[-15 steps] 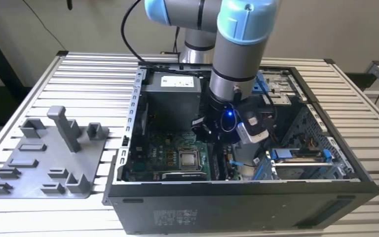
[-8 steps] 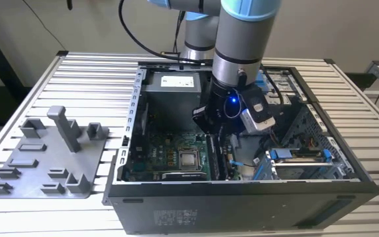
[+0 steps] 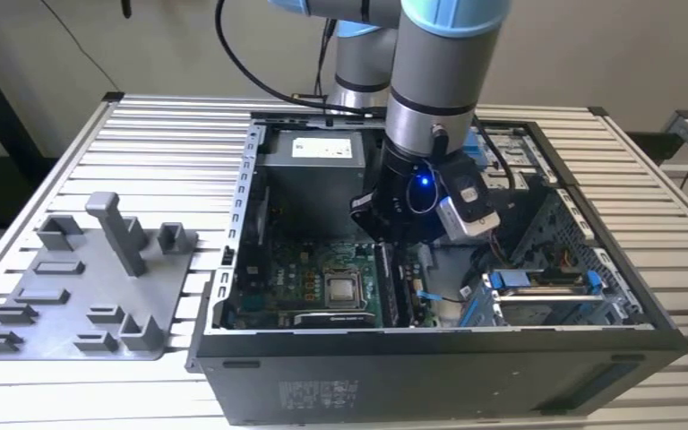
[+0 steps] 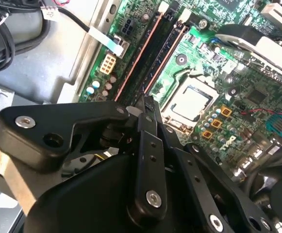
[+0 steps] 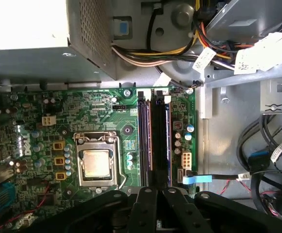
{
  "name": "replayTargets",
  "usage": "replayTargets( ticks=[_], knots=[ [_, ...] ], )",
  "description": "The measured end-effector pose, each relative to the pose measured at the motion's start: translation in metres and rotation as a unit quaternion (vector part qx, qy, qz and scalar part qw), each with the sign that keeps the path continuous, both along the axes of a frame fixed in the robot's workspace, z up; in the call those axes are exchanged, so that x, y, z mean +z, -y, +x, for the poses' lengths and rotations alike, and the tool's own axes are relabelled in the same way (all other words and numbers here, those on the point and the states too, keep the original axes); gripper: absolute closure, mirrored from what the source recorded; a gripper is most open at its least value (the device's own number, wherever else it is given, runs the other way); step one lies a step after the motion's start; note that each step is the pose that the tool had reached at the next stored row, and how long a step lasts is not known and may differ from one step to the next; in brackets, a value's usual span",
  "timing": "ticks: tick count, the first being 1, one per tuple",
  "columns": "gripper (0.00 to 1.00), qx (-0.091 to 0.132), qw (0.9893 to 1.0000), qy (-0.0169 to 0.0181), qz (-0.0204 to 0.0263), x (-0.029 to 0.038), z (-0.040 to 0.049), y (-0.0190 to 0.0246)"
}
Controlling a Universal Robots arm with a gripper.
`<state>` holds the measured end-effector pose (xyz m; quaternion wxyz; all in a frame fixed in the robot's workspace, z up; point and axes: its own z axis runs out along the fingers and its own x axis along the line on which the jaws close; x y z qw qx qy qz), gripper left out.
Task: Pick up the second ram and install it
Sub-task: 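Insert the second ram into the second slot, then press down the second ram until it locks into place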
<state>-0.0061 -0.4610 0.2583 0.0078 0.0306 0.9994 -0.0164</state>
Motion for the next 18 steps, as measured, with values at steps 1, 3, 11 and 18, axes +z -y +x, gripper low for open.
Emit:
replayTargets(
  ticks=[1, 3, 11, 18],
  knots=[
    [0.89, 0.0, 1.0, 0.0, 0.0, 0.0, 0.0, 0.0],
    [0.89, 0.0, 1.0, 0.0, 0.0, 0.0, 0.0, 0.0],
    [0.89, 0.0, 1.0, 0.0, 0.0, 0.0, -0.0002, 0.0],
    [0.89, 0.008, 1.0, 0.0, 0.0, 0.0, -0.0002, 0.0]
  ],
)
